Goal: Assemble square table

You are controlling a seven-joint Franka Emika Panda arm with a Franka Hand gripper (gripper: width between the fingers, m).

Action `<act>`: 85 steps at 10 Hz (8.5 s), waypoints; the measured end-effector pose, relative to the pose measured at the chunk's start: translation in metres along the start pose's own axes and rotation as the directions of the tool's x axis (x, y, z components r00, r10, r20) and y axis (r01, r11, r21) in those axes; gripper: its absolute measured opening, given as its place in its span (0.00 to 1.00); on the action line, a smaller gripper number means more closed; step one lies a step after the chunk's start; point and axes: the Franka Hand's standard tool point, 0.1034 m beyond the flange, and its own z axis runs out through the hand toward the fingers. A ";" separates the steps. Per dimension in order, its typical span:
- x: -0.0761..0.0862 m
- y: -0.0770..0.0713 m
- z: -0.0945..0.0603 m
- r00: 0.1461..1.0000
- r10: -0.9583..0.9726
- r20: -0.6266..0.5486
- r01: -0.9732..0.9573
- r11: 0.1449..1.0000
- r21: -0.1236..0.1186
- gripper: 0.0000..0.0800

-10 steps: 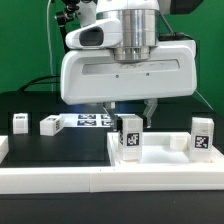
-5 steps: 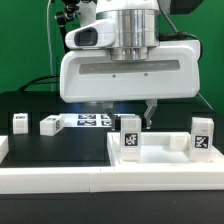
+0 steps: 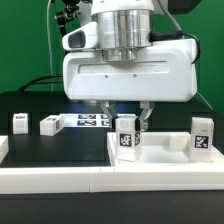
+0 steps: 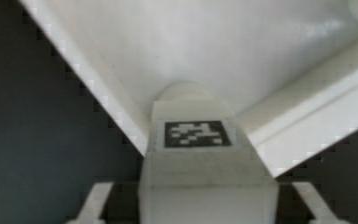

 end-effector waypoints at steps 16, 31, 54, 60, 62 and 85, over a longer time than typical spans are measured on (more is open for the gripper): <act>-0.008 -0.003 0.000 0.732 0.680 0.033 -0.679 0.733 -0.031 0.64; -0.002 -0.002 -0.005 0.823 -0.563 0.077 0.568 0.821 -0.062 0.81; -0.004 -0.006 -0.004 0.667 0.745 0.020 -0.745 0.667 -0.003 0.36; -0.004 -0.007 -0.003 0.527 0.850 0.025 -0.850 0.527 -0.001 0.66; -0.007 -0.007 -0.003 0.621 0.783 0.034 -0.782 0.622 -0.027 0.78; -0.001 0.001 -0.003 0.828 -0.560 0.033 0.561 0.827 -0.035 0.36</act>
Offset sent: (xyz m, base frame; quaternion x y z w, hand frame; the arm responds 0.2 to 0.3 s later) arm -0.0001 0.0150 0.0053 -0.0441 -0.0246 0.1847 0.9815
